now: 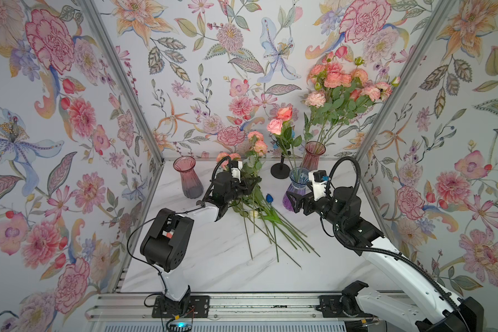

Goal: Place the pink flowers into the vase
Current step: Pick up the flower at the center of the board, then place the flower in the vase.

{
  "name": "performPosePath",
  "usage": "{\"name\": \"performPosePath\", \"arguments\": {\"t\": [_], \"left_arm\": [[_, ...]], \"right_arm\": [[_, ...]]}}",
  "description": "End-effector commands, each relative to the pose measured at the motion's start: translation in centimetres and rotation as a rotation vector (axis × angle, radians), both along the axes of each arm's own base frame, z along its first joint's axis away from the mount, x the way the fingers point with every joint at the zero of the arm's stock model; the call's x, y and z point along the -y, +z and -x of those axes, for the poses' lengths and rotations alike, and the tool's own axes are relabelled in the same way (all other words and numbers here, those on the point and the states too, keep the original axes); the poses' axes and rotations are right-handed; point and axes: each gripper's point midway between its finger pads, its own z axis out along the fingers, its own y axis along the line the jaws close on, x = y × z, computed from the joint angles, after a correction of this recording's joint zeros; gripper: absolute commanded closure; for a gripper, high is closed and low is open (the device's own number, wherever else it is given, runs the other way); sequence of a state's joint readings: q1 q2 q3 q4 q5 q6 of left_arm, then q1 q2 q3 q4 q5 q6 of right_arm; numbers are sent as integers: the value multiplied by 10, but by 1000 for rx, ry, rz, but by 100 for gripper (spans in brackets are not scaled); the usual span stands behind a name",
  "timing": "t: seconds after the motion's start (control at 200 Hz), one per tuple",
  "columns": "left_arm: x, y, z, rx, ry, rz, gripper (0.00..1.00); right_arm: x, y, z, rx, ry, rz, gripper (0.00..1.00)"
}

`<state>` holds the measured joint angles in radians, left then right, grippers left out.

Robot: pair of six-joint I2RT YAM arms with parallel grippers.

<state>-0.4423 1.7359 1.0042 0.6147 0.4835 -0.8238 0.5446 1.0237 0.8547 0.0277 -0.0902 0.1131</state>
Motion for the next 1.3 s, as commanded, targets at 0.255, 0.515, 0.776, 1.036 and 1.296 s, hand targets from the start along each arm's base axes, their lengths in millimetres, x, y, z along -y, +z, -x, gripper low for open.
{"name": "performPosePath", "arguments": {"t": [0.255,0.515,0.776,1.036,1.296], "left_arm": [[-73,43,47,204,328,-259,100],[-49,48,93,362,292,-263,100],[-42,54,109,409,283,-248,100],[-36,61,117,441,261,-228,100],[-33,64,119,455,249,-224,100]], "right_arm": [[-74,24,7,25,157,-46,1],[-109,49,5,66,177,-101,1],[-122,45,-10,32,148,-83,8],[-137,37,-16,-12,164,-73,12],[-153,28,-22,-52,192,-73,19]]}}
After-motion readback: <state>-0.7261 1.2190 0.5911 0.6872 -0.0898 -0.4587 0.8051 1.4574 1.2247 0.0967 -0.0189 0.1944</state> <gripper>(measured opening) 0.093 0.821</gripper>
